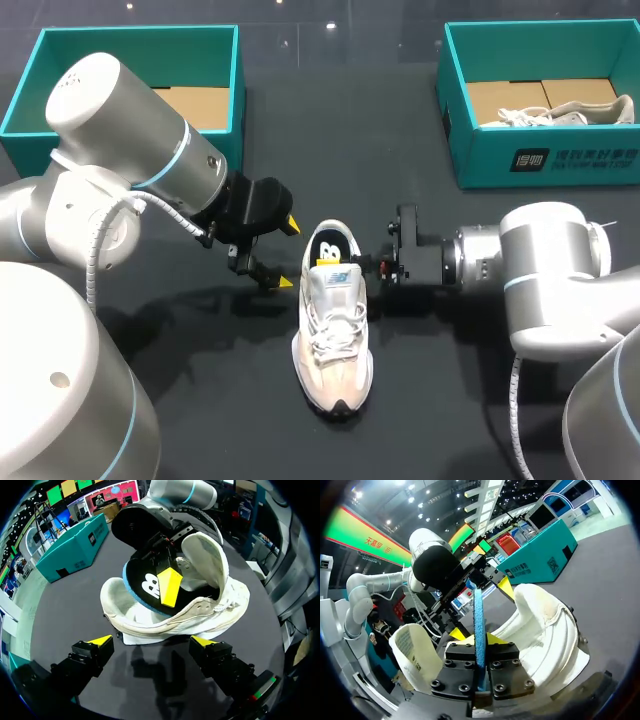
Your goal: Take the shoe out of the shoebox, open the shoe tongue, remove and reinsert the insole, then place the shoe into the shoebox
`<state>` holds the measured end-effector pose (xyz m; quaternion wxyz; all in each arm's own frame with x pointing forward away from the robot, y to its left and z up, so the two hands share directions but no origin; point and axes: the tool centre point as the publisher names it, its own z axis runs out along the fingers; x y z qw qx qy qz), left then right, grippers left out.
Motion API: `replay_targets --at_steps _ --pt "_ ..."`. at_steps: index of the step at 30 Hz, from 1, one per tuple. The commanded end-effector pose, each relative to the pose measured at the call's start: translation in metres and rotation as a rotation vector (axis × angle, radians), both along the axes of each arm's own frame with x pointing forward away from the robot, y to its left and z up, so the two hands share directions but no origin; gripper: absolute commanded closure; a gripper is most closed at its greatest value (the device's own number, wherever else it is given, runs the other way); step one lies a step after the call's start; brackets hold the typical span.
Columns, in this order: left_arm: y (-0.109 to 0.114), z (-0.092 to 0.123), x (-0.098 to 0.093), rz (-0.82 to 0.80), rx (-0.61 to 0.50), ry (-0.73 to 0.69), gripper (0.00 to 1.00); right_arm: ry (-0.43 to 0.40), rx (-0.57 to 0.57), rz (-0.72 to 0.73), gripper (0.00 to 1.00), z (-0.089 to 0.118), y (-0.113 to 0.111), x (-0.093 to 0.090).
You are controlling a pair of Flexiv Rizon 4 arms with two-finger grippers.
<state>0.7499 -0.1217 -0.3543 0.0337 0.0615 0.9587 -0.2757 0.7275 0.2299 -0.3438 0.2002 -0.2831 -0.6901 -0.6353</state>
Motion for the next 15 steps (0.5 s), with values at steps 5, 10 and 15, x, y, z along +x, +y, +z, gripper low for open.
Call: replay_targets --at_steps 5,10,15 --pt "0.0 -0.001 0.0 0.0 0.001 0.0 0.0 -0.018 -0.028 0.005 0.55 0.008 0.001 0.002" --pt "0.0 -0.001 0.0 0.0 0.001 0.0 0.0 -0.065 -0.05 0.019 0.53 0.02 0.001 0.01" --pt "0.0 -0.001 0.0 0.0 0.001 0.0 0.0 -0.089 -0.063 0.021 0.58 0.028 0.001 0.016"
